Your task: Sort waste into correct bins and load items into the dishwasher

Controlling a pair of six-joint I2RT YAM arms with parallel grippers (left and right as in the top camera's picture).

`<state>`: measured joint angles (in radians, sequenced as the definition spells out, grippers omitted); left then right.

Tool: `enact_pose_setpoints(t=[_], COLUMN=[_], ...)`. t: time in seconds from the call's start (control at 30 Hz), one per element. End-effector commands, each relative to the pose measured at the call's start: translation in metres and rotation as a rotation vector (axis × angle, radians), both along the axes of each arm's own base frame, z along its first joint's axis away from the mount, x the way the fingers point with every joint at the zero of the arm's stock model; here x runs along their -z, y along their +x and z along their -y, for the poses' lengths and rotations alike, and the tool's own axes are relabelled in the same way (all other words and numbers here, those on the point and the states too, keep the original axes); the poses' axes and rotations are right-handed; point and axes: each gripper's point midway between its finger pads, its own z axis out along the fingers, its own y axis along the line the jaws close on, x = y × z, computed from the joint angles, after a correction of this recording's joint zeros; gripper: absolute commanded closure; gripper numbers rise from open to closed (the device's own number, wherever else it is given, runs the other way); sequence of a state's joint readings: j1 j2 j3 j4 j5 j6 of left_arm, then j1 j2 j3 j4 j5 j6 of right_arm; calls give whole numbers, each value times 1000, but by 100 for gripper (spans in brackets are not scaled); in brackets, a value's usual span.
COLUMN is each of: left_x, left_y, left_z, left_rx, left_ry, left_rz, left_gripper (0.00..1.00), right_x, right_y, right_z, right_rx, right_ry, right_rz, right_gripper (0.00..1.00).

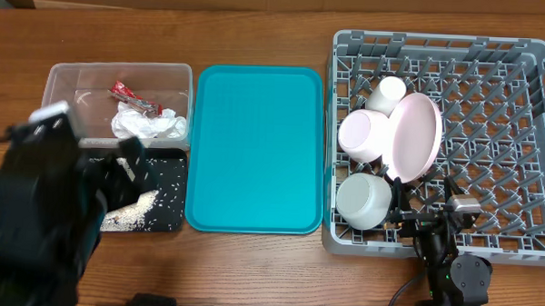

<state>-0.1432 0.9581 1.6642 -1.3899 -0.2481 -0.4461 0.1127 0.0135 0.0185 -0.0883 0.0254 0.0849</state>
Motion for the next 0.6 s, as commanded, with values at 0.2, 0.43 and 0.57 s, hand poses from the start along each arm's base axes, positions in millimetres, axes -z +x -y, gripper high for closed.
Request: enact_pose_setpoints(t=[0.2,0.43,0.57], left_x=[45,112,125], left_y=[-51,-57,-38], left_z=[0,6,11], left_rx=[32,59,75], left_ry=[-31,-48,-71], left_rz=[10,-41,72], left_gripper=[0,0,0], right_x=[1,1,1], right_y=[0,0,0], right_z=[0,0,0], right_rx=[-2,-2,-2], right_ry=[-2,-2,-2], right_rz=[8,8,8], right_gripper=[0,0,0])
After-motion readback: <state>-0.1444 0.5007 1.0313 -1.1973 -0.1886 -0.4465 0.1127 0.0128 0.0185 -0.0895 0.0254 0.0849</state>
